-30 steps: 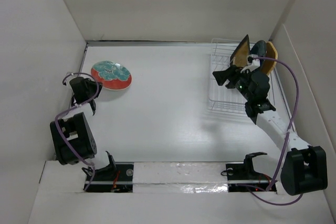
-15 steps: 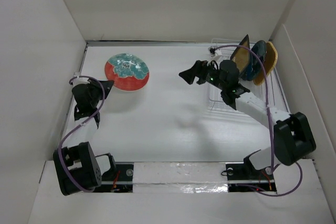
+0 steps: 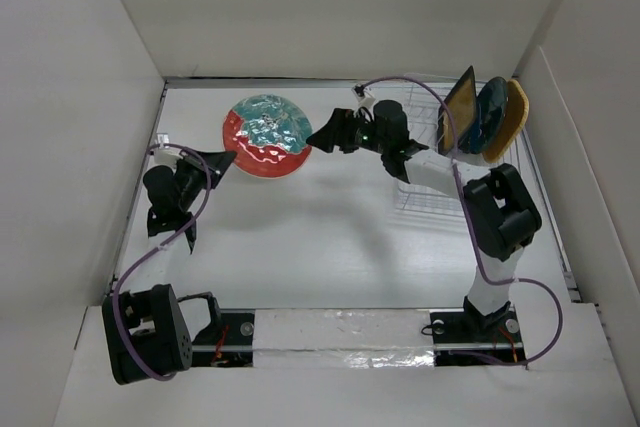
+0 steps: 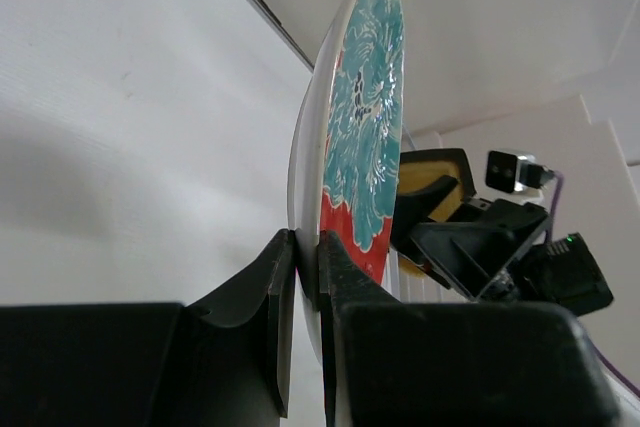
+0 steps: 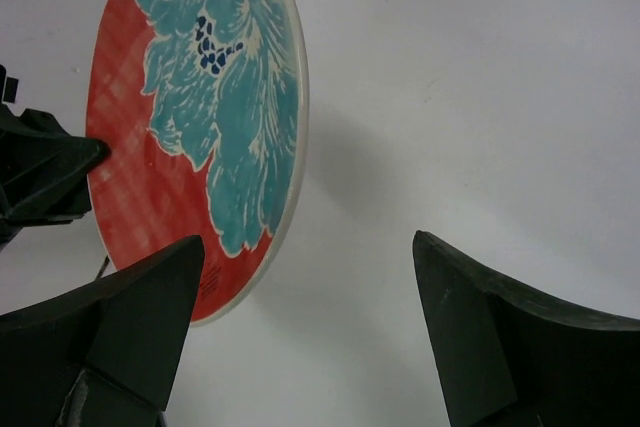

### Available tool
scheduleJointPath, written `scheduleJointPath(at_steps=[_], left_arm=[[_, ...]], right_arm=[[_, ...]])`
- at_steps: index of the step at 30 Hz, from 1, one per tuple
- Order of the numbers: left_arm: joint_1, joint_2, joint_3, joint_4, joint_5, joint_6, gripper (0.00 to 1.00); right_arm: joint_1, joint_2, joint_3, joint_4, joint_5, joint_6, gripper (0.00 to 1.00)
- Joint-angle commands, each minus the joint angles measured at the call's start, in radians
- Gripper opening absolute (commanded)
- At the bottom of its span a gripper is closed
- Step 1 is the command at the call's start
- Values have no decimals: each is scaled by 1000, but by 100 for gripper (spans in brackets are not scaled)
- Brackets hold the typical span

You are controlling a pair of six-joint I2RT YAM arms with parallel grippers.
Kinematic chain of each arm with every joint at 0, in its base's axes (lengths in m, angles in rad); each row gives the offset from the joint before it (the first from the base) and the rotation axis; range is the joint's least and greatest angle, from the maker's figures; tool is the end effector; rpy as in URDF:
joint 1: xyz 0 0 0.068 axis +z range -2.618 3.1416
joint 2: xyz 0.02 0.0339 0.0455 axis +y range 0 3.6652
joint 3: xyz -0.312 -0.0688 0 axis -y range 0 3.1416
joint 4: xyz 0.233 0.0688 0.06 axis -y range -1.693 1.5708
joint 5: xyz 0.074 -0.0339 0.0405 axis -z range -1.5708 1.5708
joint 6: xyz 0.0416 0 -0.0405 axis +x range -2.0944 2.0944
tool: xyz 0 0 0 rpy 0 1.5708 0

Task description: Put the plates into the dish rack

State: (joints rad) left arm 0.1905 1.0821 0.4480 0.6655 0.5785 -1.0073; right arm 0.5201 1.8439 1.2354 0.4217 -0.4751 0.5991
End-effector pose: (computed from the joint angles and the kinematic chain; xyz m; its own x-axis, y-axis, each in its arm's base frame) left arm 0.2061 0.0166 0.3027 -0.3032 -0.7793 -0.5484 0.2280 0.4994 -0.8358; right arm 0.3712 0.2345 0.3094 -0.6022 0.2330 -0.7636 -0.5962 0.5048 0.6242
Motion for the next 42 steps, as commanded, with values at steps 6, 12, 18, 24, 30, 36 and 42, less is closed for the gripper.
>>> scheduleJointPath(at_steps=[6,12,18,24,30,36,42], left_arm=[[0,-18,-15,388,141,-160,0],[-31,-5,-29,387,196,-151,0],[-31,-70,-16,218,135,-31,0],[-31,-102,0,149,124,13,35],[-31,-143,47,69,118,58,64],[-61,-200,93,-3,127,118,68],[-193,-174,54,61,158,76,63]], right_arm=[[44,90,110,78,-86,60,90],[64,153,157,173,-155,119,78],[74,129,101,299,-142,174,4],[63,40,21,312,-68,156,0],[-3,-128,-73,240,61,91,0],[-162,-325,-140,149,150,22,0],[-291,-523,-87,-139,505,-219,0]])
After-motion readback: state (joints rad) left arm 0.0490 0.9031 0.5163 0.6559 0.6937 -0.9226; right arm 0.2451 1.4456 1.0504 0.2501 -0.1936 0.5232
